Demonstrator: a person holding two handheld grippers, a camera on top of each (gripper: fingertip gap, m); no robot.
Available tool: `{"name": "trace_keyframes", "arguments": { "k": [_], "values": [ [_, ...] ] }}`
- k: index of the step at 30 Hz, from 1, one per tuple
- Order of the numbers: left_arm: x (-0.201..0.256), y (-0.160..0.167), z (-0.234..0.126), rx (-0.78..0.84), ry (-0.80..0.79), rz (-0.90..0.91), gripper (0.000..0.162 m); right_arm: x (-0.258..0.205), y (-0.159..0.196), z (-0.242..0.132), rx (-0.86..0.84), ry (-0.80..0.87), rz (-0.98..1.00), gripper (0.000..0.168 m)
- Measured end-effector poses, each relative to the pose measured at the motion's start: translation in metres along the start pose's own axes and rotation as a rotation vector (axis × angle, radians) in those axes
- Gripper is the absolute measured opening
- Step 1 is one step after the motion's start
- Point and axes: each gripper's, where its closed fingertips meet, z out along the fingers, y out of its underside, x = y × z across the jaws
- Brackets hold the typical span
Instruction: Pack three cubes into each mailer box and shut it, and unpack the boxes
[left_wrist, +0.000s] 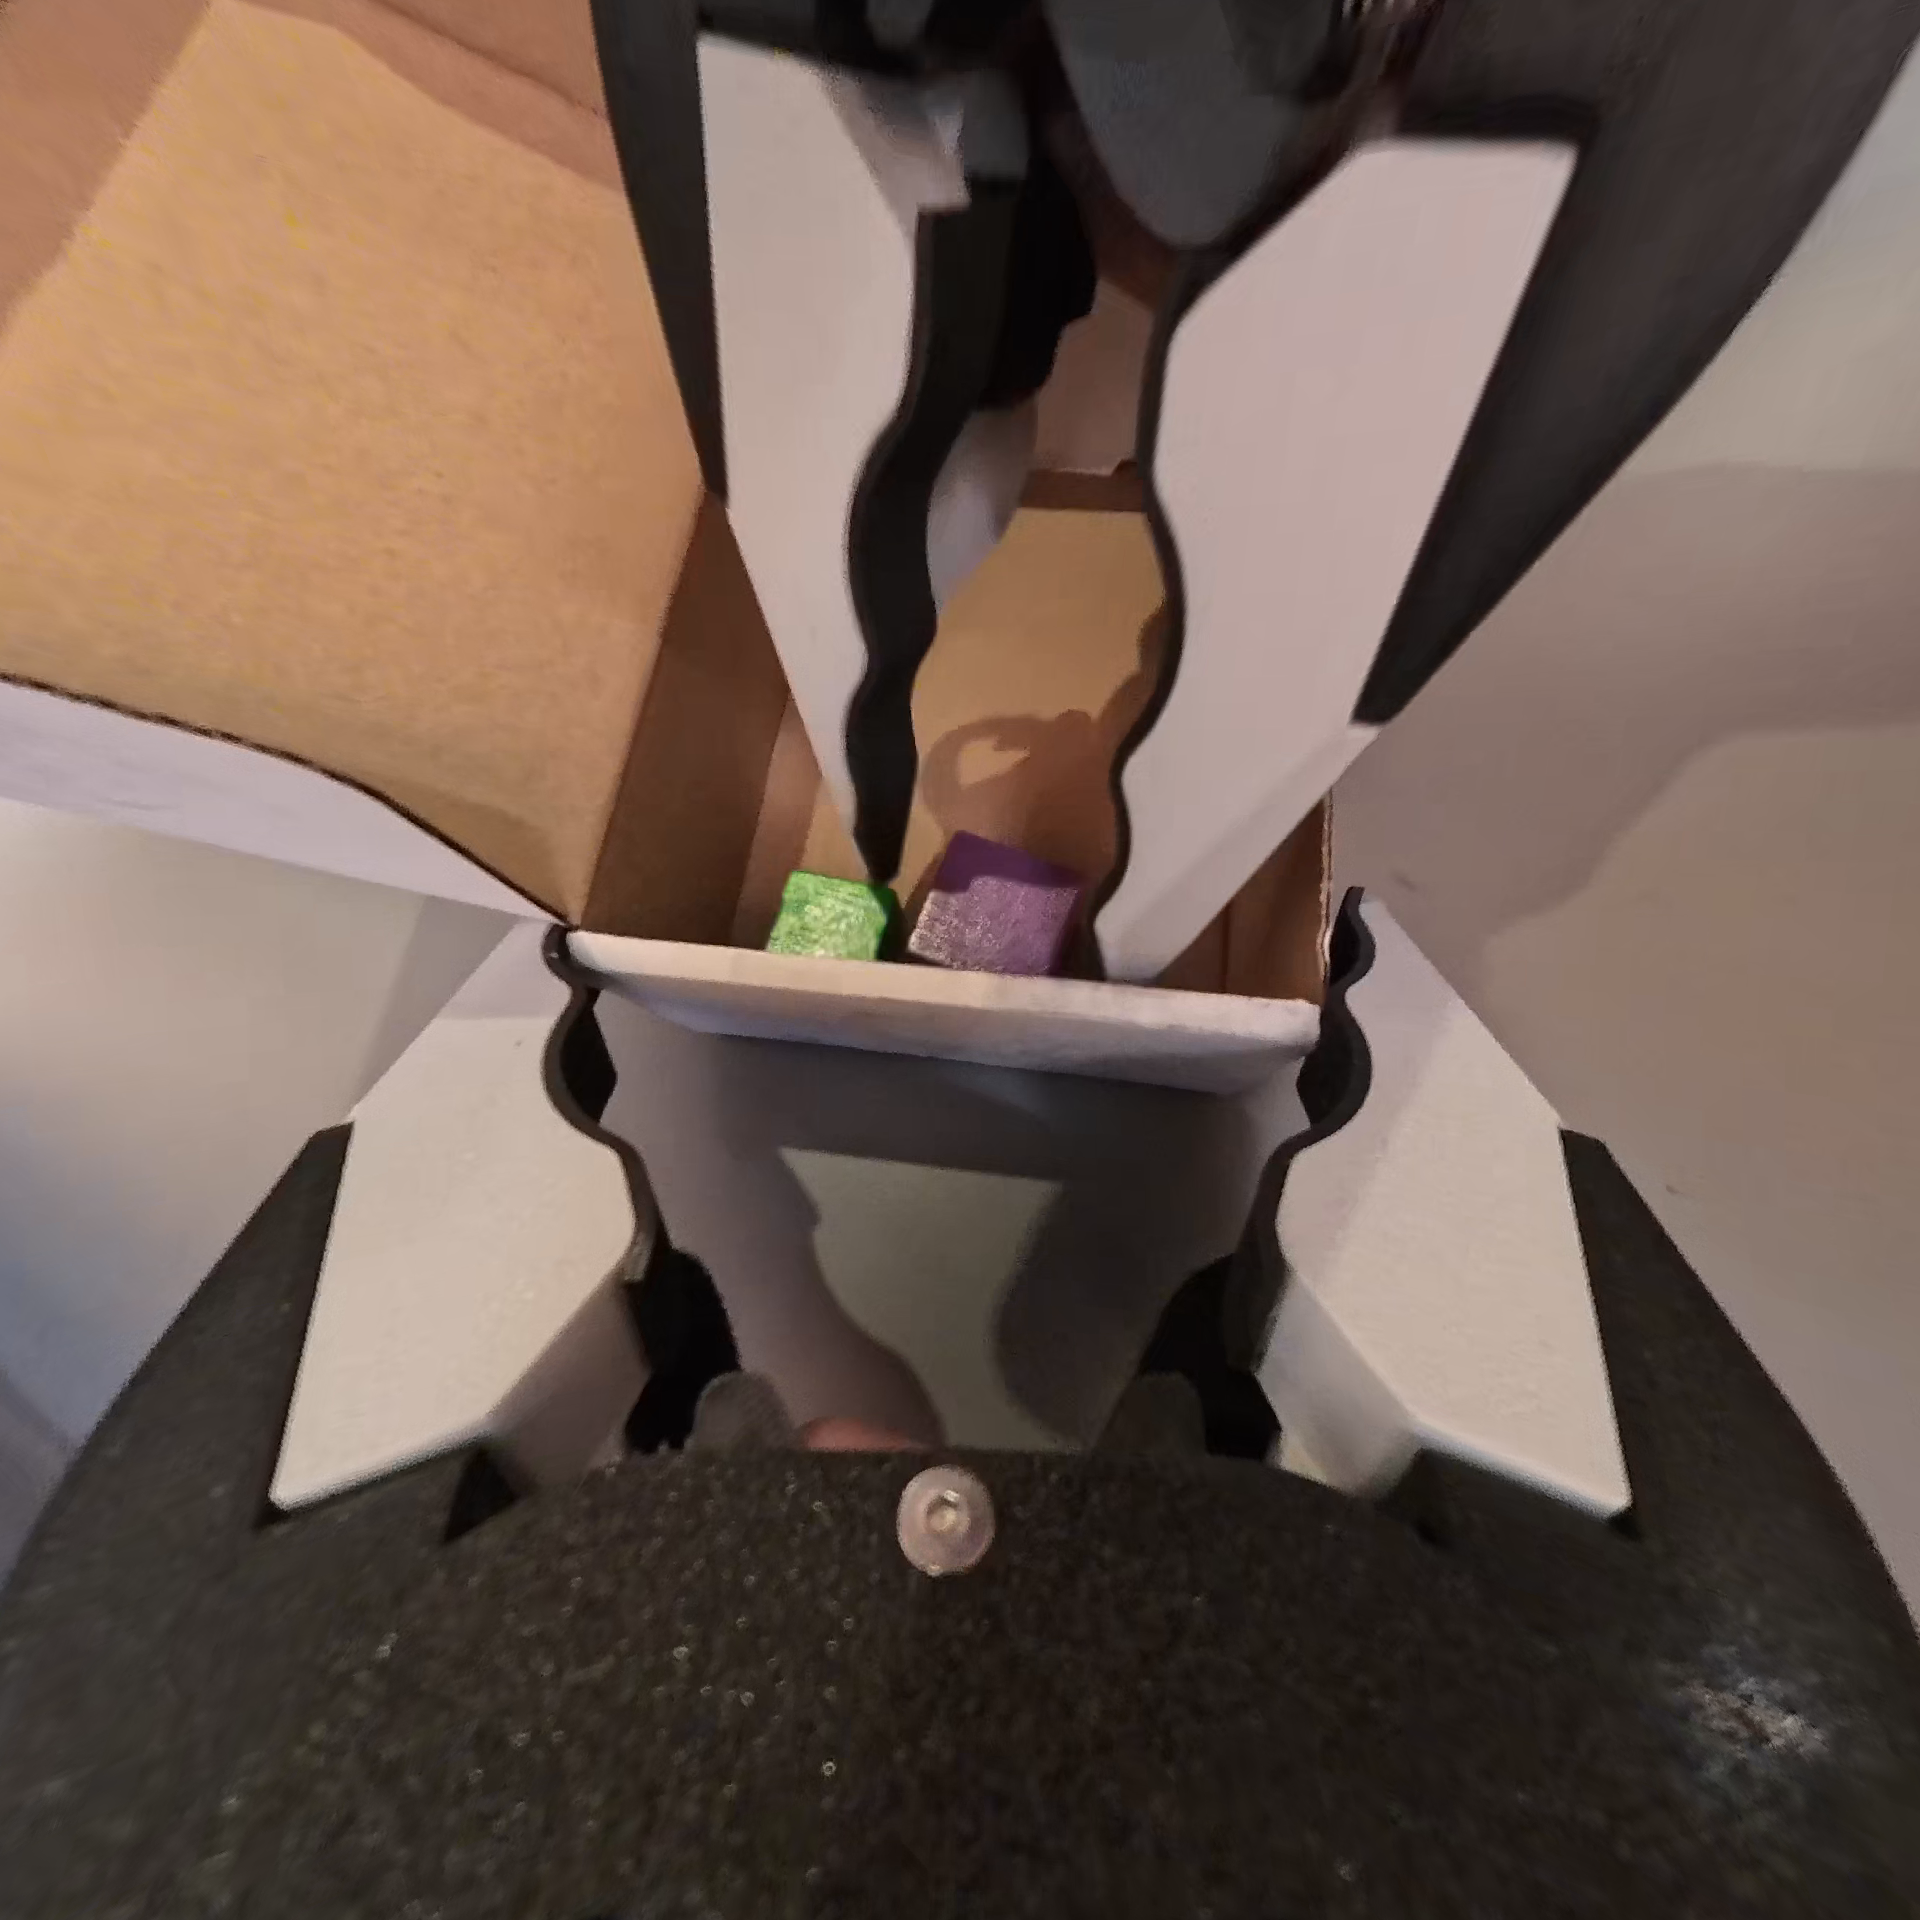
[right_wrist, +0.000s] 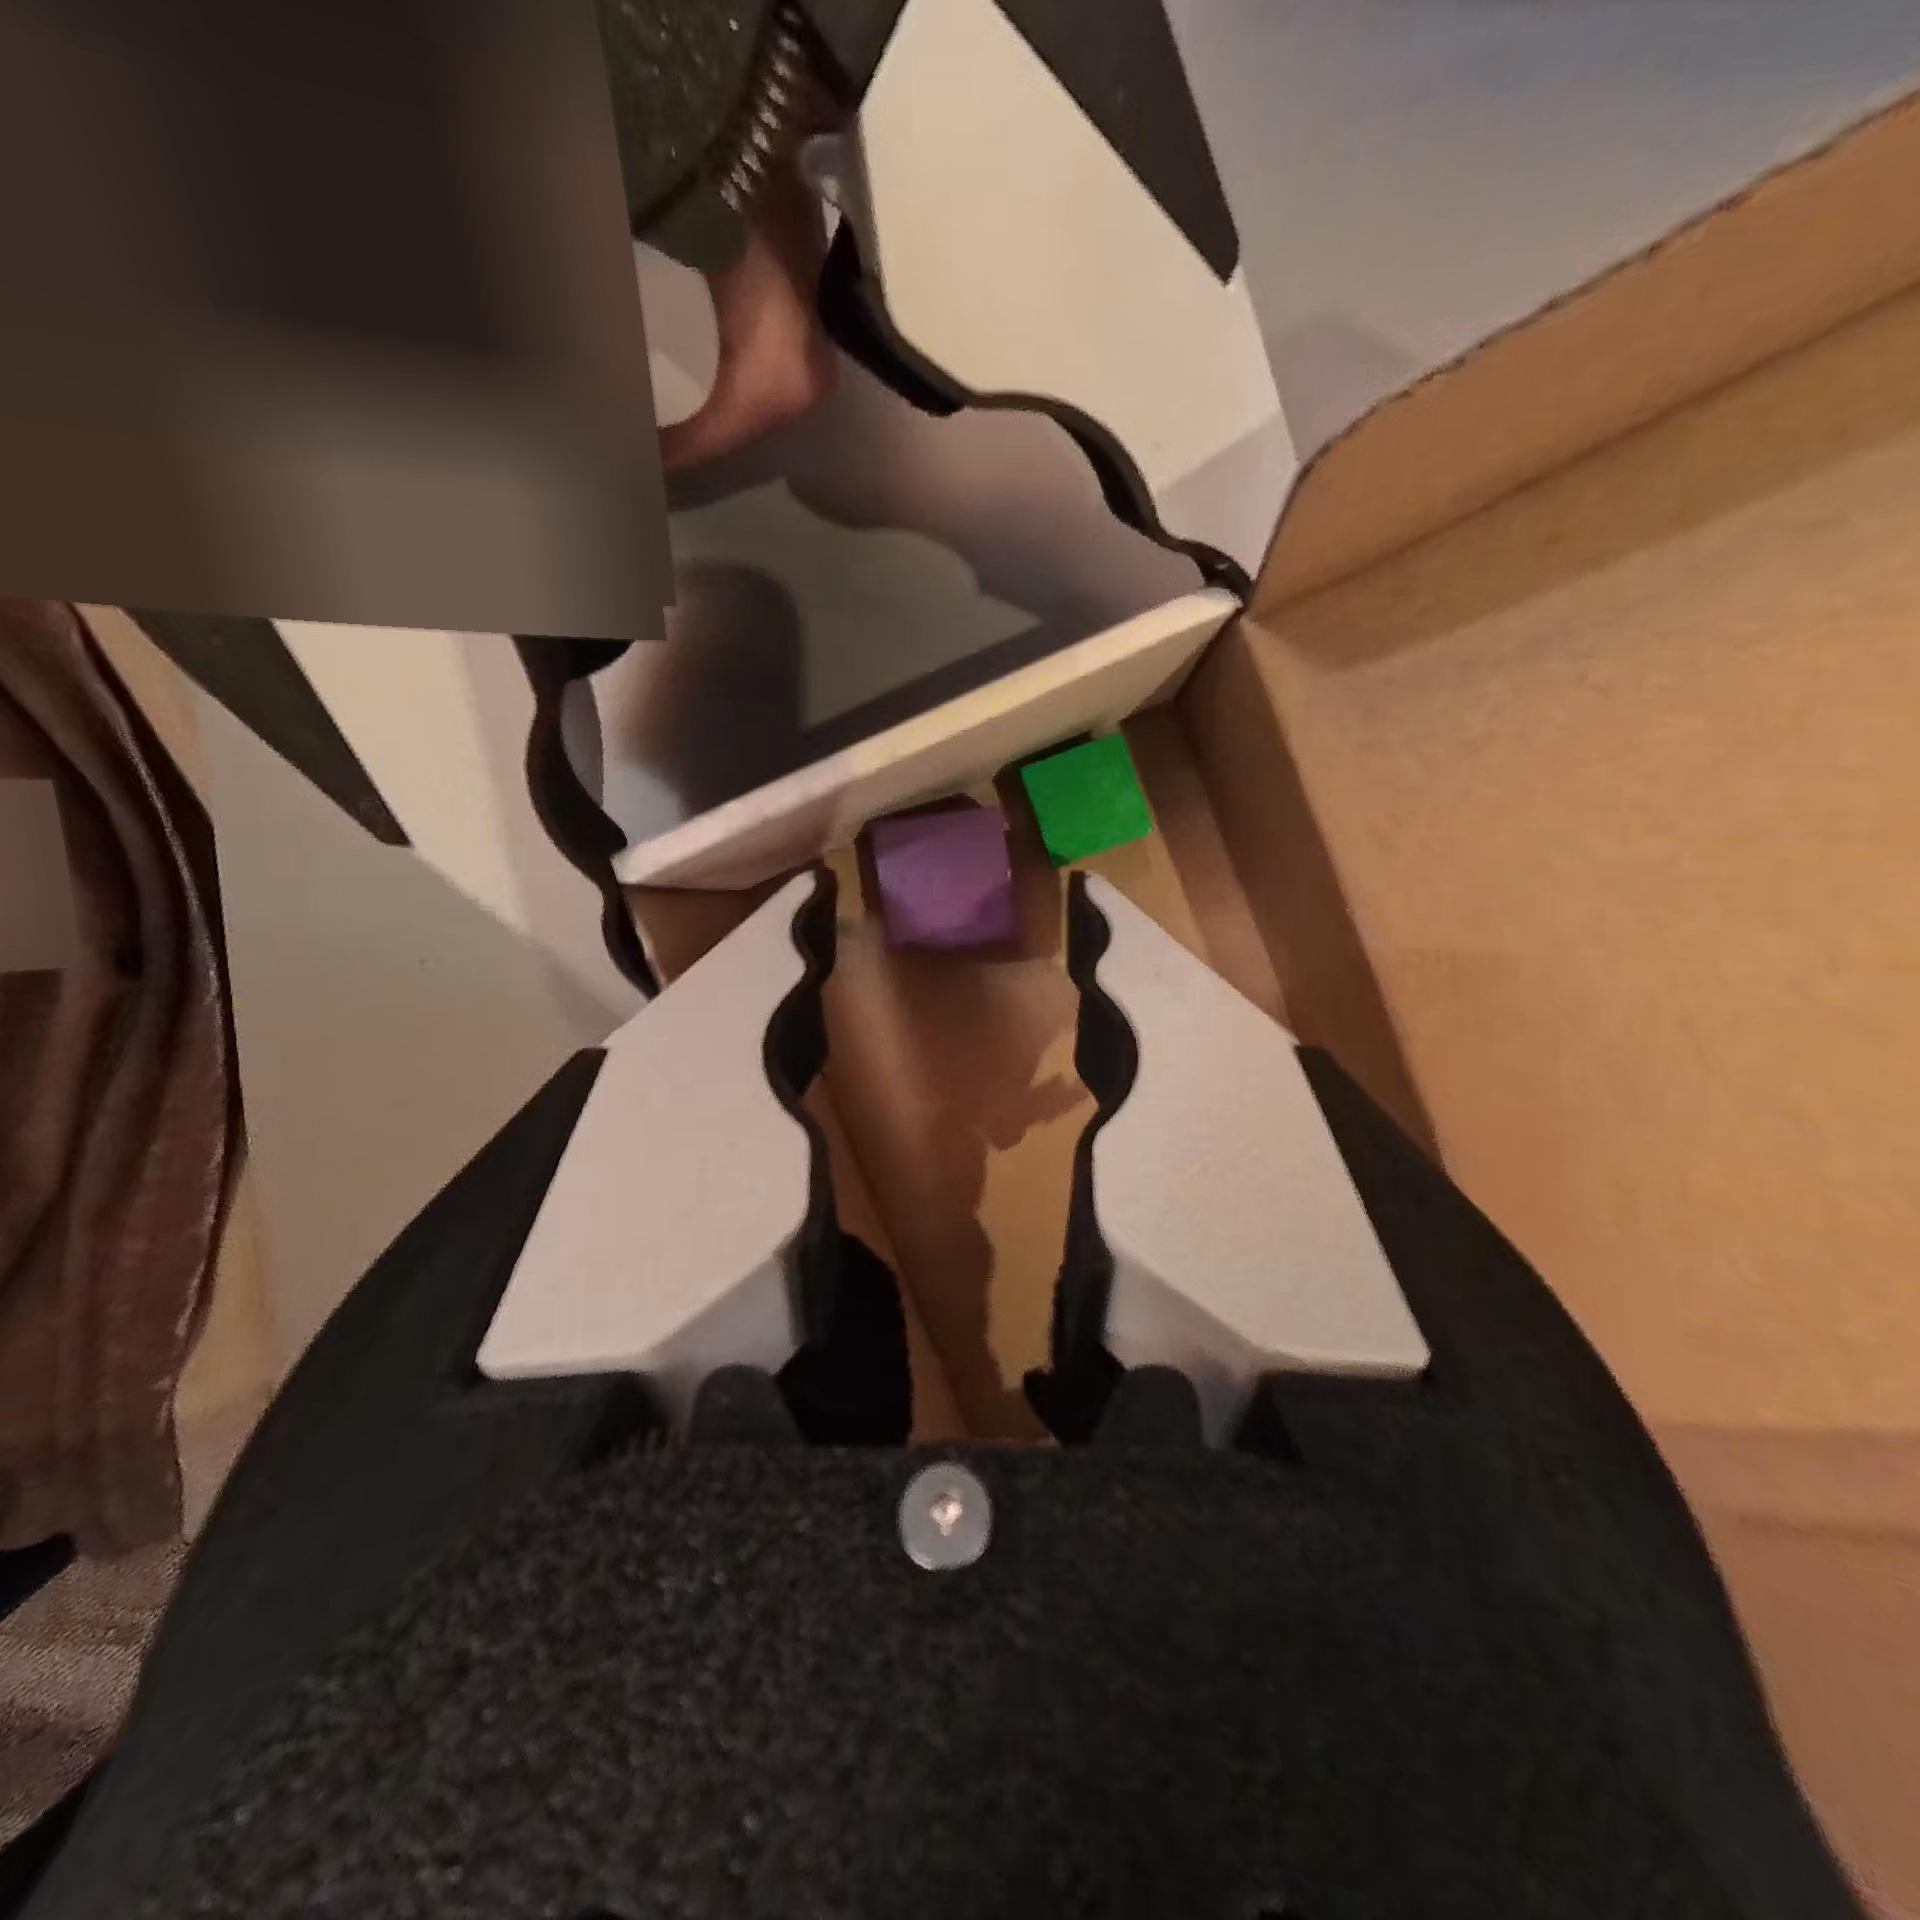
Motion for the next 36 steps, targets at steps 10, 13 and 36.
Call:
{"name": "trace_keyframes", "arguments": {
  "k": [10, 13, 36],
  "values": [
    [0.000, 0.000, 0.000, 0.001, 0.007, -0.012, 0.134, 0.003, -0.013, -0.042, 0.102, 0.059, -0.006, 0.026],
    [-0.001, 0.000, 0.000, -0.003, -0.002, -0.001, 0.134, 0.020, -0.011, -0.101, 0.181, 0.199, 0.035, 0.026],
    [-0.001, 0.000, 0.001, -0.019, -0.030, -0.004, 0.133, 0.157, 0.312, -0.186, -0.027, 0.826, 1.179, 0.026]
  ]
}}
